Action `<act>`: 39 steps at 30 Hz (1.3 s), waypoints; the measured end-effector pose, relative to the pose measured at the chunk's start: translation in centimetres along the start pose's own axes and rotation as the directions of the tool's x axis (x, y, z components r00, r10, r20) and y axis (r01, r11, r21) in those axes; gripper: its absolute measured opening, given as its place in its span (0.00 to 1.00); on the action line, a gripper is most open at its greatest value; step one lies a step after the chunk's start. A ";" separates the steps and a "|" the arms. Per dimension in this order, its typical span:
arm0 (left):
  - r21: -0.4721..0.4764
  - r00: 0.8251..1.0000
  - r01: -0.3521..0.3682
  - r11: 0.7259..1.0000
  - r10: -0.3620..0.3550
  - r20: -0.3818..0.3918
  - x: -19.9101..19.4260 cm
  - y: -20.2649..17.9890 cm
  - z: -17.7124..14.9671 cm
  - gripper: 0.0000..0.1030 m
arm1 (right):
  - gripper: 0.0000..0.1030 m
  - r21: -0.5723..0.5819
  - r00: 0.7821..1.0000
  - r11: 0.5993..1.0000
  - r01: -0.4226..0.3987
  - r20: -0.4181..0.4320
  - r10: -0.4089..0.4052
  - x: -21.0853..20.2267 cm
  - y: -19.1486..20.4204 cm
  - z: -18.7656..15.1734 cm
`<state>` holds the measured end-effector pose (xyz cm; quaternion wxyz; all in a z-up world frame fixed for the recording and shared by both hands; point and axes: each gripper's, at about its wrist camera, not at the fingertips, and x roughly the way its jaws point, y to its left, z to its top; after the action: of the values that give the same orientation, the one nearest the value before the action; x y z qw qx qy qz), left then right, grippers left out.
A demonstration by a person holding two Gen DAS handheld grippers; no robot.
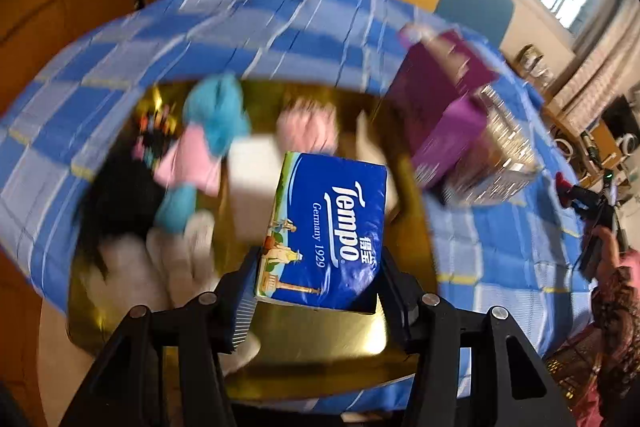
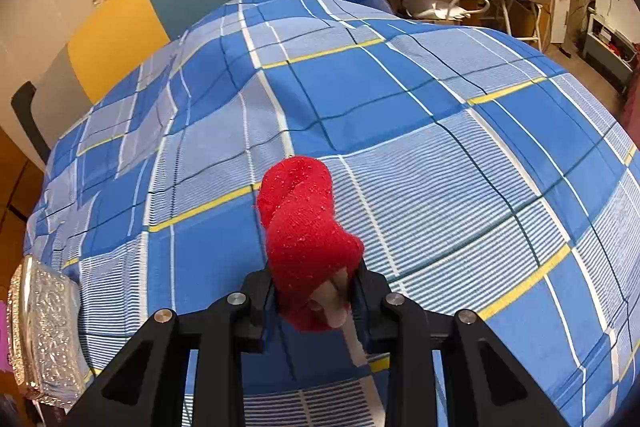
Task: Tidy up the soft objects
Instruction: 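Carry the Tempo pack into the gold tray and open the left tool, then lower the red knit item into the gold tray and open the right tool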
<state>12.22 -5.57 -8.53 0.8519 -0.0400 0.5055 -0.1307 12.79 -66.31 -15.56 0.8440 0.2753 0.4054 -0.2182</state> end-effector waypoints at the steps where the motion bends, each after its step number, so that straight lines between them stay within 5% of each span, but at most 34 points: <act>1: 0.008 1.000 -0.009 1.000 0.009 -0.020 0.5 0.1 -0.6 0.53 | 0.29 -0.002 1.000 1.000 0.002 0.000 -0.002 0.0 -0.1 -0.1; 9: 0.013 0.995 -0.071 0.997 0.072 -0.068 2.5 1.1 -2.7 0.56 | 0.29 0.002 1.000 1.000 0.016 0.011 -0.016 0.0 -0.3 -0.2; 13: 0.048 0.997 -0.066 0.997 0.068 -0.033 1.7 0.5 -3.1 0.73 | 0.29 -0.010 1.000 1.000 0.015 0.025 -0.015 -0.2 -0.1 -0.1; 28: 0.088 0.998 -0.031 0.996 0.026 0.061 -0.6 0.0 -2.3 0.76 | 0.29 -0.048 0.990 0.998 0.027 0.139 -0.020 -3.9 0.8 0.6; 39: 0.102 0.993 0.031 0.994 -0.042 0.109 -1.0 -0.7 -1.7 0.83 | 0.29 -0.256 0.968 0.966 -0.045 0.228 0.105 -15.4 8.8 -1.5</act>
<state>10.12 -5.86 -8.35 0.8771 -0.0138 0.4493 -0.1692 8.30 -56.47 -1.36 0.9223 0.1541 0.3138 -0.1650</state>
